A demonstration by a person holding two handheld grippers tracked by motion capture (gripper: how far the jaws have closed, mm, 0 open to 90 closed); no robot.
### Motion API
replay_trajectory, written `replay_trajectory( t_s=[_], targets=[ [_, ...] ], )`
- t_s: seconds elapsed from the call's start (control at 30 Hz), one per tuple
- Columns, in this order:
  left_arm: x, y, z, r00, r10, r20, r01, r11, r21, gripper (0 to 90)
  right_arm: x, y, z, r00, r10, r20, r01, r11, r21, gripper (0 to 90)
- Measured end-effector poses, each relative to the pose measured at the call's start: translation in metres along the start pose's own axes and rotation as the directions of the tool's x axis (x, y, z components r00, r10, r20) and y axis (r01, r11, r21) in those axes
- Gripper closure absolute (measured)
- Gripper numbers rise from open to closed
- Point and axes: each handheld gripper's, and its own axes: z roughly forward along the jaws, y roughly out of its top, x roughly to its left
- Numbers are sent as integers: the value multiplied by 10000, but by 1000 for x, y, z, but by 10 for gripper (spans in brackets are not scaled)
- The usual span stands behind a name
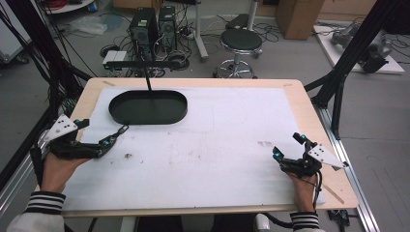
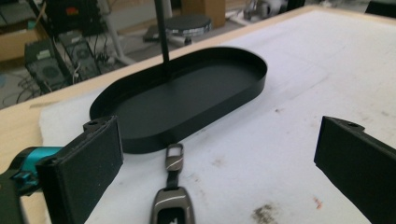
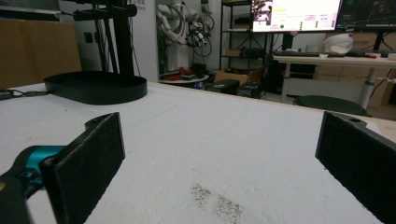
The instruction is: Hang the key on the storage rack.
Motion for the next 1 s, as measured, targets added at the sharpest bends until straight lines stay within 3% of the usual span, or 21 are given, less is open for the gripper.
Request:
replay_trajectory(
  t_s=[0.07,0.13,0.23,0.3,0.4,0.53,0.6,0.73,0.77,0.8,0.83,0.87,0.9,0.93,1.0],
  targets=[
    [4,4,2,10000,-1,-71,4,9992,405,17,0,0,0,10000,-3,9,3,10000,6,3],
    [9,8,4,9991,169,-391,-131,9954,950,17,0,0,0,10000,26,-9,-26,10000,18,3],
    [14,12,7,9994,96,-347,-47,9905,1376,17,0,0,0,10000,-6,8,6,10000,-13,3],
    [18,14,10,9995,95,-291,-41,9839,1784,17,0,0,0,10000,-4,3,4,10000,-4,3],
    [23,17,15,9997,203,-158,-156,9670,2544,17,0,0,0,10000,-13,13,13,10000,-8,3],
    [26,20,24,9962,758,-429,-547,9279,3687,17,0,0,0,10000,-30,18,30,10000,9,3],
    [27,20,29,9973,650,-334,-466,9177,3946,17,0,0,0,10000,-64,24,64,10000,-25,3],
    [28,20,40,9979,631,-124,-503,8859,4612,17,0,0,0,10000,-56,50,56,10000,-11,3],
    [29,20,43,9982,596,-25,-512,8771,4776,17,0,0,0,10000,-56,50,56,10000,-11,3],
    [30,19,48,9985,528,112,-513,8633,5020,17,0,0,0,10000,-68,46,68,10000,-18,3],
    [30,19,48,9985,528,112,-513,8633,5020,17,0,0,0,10000,-60,36,60,10000,-28,3],
    [30,19,51,9984,536,162,-543,8541,5172,17,0,0,0,10000,-64,37,65,10000,-25,3],
    [32,18,56,9983,588,-5,-489,8354,5474,17,0,0,0,10000,-65,38,65,10000,-23,3],
    [32,18,56,9983,588,-5,-489,8354,5474,17,0,0,0,10000,-65,38,65,10000,-23,3],
    [33,17,61,9984,557,-19,-446,8176,5740,17,0,0,0,10000,-72,51,72,10000,-21,3]
  ],
)
